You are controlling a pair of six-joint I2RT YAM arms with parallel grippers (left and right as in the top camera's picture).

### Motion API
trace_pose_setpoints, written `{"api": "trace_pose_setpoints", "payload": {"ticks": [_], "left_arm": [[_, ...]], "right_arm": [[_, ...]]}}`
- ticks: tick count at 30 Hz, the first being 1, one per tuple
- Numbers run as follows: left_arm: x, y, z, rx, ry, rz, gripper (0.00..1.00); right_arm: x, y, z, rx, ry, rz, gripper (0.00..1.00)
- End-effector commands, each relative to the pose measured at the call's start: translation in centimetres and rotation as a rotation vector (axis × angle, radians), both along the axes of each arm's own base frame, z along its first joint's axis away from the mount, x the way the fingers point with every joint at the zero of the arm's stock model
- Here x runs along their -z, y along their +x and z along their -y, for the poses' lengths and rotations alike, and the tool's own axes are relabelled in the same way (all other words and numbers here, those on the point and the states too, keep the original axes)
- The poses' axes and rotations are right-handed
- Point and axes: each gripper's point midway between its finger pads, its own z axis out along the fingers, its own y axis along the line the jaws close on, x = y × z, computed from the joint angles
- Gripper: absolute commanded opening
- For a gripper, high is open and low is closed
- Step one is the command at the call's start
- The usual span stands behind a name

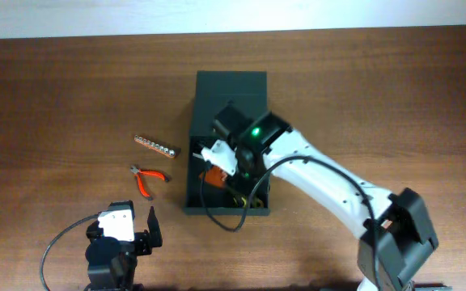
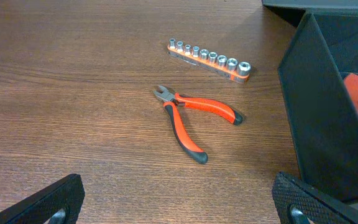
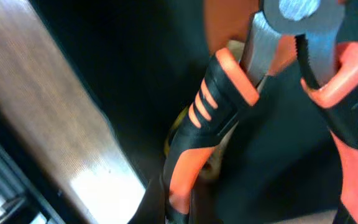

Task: Pack container
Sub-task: 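Carry the pliers into the box and open the right gripper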

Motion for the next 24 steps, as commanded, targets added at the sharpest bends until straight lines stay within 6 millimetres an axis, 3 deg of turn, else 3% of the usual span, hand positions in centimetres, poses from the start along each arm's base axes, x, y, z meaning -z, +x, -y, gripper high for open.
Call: {"api": "trace_pose_setpoints", "payload": {"ticks": [1, 8, 10, 15, 19, 22, 24], "left_arm": [[0.0, 0.0, -0.1, -0.010, -0.008, 0.006, 0.99], [0.0, 0.0, -0.1, -0.010, -0.008, 0.006, 0.99], [0.0, 0.0, -0.1, -0.010, -0.008, 0.006, 0.99], [0.0, 0.0, -0.1, -0.010, -0.008, 0.006, 0.99], [0.0, 0.0, -0.1, -0.010, -0.008, 0.006, 0.99], [0.0, 0.0, -0.1, -0.010, -0.008, 0.006, 0.99], [0.0, 0.0, -0.1, -0.010, -0.008, 0.006, 0.99]], "right_arm": [[1.5, -1.4, -0.2, 0.019, 0.007, -0.028, 0.04], [3.1, -1.6, -0.7, 0.019, 0.039, -0.037, 0.05], [3.2, -1.4, -0.8, 0.019, 0.047, -0.030, 0.14], [3.1, -1.0, -1.3, 0.018, 0.064, -0.012, 0.50], [2.6, -0.5, -1.6, 0.019, 0.080, 0.005, 0.70], [0.7, 0.3, -2.4, 0.027, 0.119, 0.044, 0.85], [-1.7, 1.1, -3.1, 0.032, 0.165, 0.093, 0.93]]}}
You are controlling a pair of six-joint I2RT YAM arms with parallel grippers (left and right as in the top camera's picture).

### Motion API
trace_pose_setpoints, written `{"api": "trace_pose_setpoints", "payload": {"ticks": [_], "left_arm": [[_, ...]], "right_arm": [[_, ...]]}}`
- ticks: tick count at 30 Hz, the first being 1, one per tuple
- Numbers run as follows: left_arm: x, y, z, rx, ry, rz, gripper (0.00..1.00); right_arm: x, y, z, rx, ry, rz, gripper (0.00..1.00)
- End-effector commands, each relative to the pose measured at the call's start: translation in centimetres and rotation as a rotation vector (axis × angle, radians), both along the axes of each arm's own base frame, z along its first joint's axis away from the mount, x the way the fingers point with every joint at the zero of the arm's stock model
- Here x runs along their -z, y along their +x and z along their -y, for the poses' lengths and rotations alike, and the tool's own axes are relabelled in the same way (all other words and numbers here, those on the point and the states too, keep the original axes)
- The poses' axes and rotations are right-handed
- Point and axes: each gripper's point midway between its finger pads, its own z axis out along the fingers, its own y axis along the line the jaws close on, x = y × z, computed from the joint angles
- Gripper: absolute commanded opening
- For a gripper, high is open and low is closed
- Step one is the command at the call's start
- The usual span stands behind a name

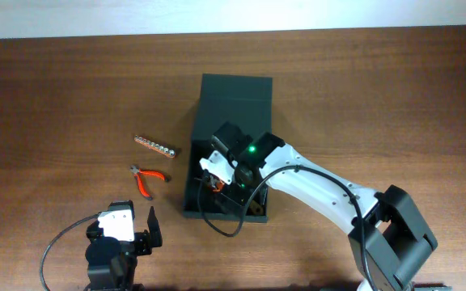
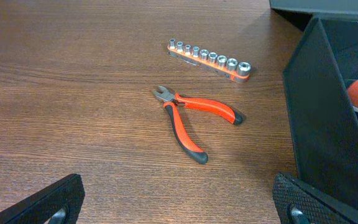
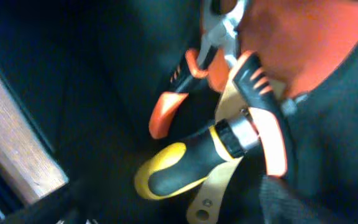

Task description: Pack container

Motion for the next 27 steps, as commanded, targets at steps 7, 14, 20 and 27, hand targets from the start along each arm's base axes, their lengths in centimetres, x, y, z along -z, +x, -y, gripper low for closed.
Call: {"api": "trace_pose_setpoints", "payload": {"ticks": [7, 14, 20, 27], "left_arm": [[0.1, 0.0, -0.1, -0.010, -0.008, 0.006, 0.99], [0.1, 0.0, -0.1, -0.010, -0.008, 0.006, 0.99], [0.1, 0.0, -0.1, -0.010, -0.008, 0.006, 0.99], [0.1, 0.0, -0.1, -0.010, -0.008, 0.006, 0.99]], "right_arm": [[-16.5, 1.4, -0.5, 0.030, 0.280, 0.340, 0.99], [-25.0, -2.6, 7.6, 0.151, 0.336, 0.594, 0.99], [-25.7, -7.3, 13.7, 0.268, 0.423, 0.688, 0.99], [-22.1, -12.1, 18.2, 0.393, 0.576, 0.698, 0.99]]}}
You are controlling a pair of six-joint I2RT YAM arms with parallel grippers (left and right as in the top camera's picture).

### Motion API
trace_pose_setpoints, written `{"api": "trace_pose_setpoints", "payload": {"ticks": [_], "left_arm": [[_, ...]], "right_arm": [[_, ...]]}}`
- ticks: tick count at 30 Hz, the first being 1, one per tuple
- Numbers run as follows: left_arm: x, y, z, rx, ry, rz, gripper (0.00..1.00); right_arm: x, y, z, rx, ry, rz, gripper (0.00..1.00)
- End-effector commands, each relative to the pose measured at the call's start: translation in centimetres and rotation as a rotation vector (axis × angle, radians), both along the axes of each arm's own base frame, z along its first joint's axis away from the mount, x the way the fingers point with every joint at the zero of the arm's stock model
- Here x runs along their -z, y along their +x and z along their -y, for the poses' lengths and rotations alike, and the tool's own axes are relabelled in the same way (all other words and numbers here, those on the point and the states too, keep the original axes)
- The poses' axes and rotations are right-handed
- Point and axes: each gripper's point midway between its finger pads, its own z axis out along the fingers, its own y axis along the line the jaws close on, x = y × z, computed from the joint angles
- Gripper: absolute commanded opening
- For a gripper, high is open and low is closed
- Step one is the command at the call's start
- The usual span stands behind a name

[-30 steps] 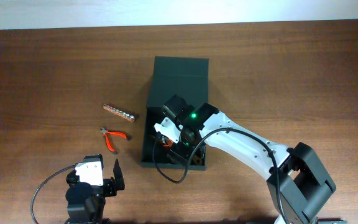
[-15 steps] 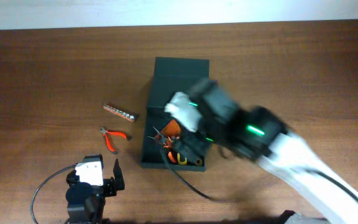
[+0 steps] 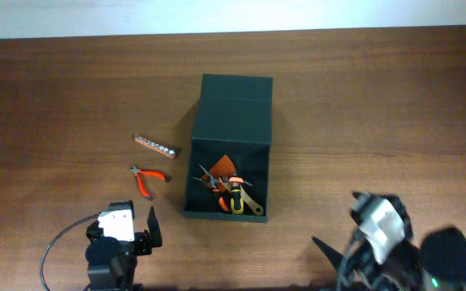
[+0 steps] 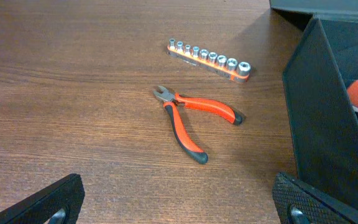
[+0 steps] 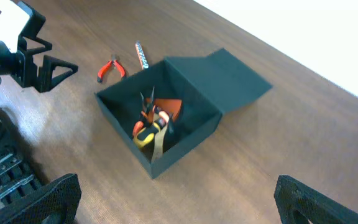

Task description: Pack container

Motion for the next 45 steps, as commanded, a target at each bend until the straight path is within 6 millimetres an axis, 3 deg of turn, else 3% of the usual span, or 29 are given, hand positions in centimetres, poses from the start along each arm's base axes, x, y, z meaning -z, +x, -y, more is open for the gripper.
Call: {"api": "trace_pose_setpoints", "payload": {"ticks": [1, 8, 37, 41, 45], "left_arm": [[0.1, 0.0, -0.1, -0.010, -0.008, 0.005, 0.99], [0.1, 0.0, -0.1, -0.010, -0.008, 0.005, 0.99], [-0.1, 0.0, -0.1, -0.008, -0.008, 0.010, 0.99], [-2.9, 0.3, 0.4, 0.018, -0.021, 0.043, 0.99], [-8.0, 0.9, 0.6, 0.027, -0.025, 0.056, 0.99]], "right_arm": [[1.4, -1.1, 1.5, 0.061, 0.100, -0.011, 0.99], [1.8, -2.8, 3.0, 0.070, 0.202, 0.038, 0.99], [2.3, -2.9, 3.1, 0.070, 0.189, 0.025, 0.99], [2.3, -2.9, 3.1, 0.071, 0.189, 0.025, 0.99], [2.3, -2.9, 3.1, 0.070, 0.189, 0.025, 0.99]]}}
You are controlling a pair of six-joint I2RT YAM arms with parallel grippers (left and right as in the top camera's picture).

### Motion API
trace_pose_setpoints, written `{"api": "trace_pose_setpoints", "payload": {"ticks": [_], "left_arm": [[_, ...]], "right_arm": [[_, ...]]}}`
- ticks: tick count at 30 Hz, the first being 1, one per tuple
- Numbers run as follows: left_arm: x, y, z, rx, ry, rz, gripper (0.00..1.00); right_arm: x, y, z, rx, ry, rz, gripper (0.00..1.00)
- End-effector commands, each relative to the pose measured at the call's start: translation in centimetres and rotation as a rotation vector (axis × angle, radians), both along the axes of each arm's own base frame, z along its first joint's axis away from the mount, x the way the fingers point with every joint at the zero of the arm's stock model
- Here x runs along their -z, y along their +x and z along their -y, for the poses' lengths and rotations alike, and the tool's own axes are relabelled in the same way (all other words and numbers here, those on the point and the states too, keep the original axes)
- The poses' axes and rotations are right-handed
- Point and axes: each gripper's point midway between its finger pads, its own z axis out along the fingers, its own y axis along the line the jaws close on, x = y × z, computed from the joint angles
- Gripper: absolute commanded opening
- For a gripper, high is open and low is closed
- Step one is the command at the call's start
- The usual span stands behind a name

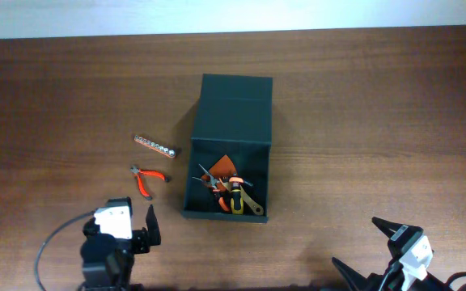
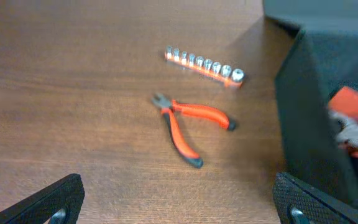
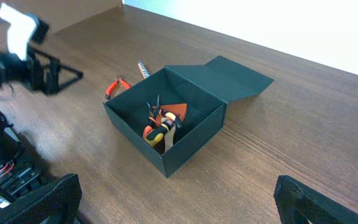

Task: Pack container
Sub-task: 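Move the left gripper down over the red-handled pliers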

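Observation:
The dark green box [image 1: 230, 121] stands open at the table's middle, its lid flap folded back. Inside lie several tools [image 1: 229, 194], among them a yellow-handled screwdriver [image 3: 154, 130] and orange-handled pliers. Left of the box, small orange pliers [image 2: 188, 127] and a socket rail [image 2: 204, 64] lie on the wood. My left gripper [image 2: 179, 208] is open near the front edge, short of the pliers. My right gripper [image 3: 179, 205] is open at the front right, well back from the box, holding nothing.
The box's near wall [image 2: 303, 124] rises just right of the loose pliers. Bare wooden table [image 1: 395, 105] spreads right of the box and behind it. A white wall borders the table's far edge.
My right gripper has drawn further back toward the front right corner. My left gripper has shifted slightly, and its view is now blurred. The loose pliers and socket rail have not moved.
My right gripper was deep in the box with orange-handled pliers right before it. Then it stood over tools lying in the box. Later it was out of the box, open at the front right, and now it is further back. The left side stayed still until now.

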Motion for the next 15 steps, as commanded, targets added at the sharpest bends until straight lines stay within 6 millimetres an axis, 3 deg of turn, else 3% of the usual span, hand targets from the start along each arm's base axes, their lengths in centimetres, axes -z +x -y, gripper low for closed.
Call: {"api": "trace_pose_setpoints", "payload": {"ticks": [1, 5, 8, 11, 15], "left_arm": [[-6.1, 0.9, 0.5, 0.024, -0.023, 0.063, 0.99], [-11.0, 2.3, 2.8, 0.145, -0.085, 0.087, 0.99], [-12.6, 3.3, 3.5, 0.179, -0.125, 0.061, 0.99], [-12.6, 4.9, 3.4, 0.141, -0.187, 0.002, 0.99], [-9.9, 6.5, 3.3, 0.065, -0.284, -0.157, 0.99]], "right_arm": [[0.1, 0.1, 0.1, 0.012, 0.005, -0.004, 0.99], [0.1, 0.1, 0.1, 0.012, 0.004, -0.004, 0.99], [0.1, 0.1, 0.1, 0.012, 0.005, -0.004, 0.99], [0.1, 0.1, 0.1, 0.012, 0.004, -0.004, 0.99], [0.1, 0.1, 0.1, 0.012, 0.005, -0.004, 0.99]]}}
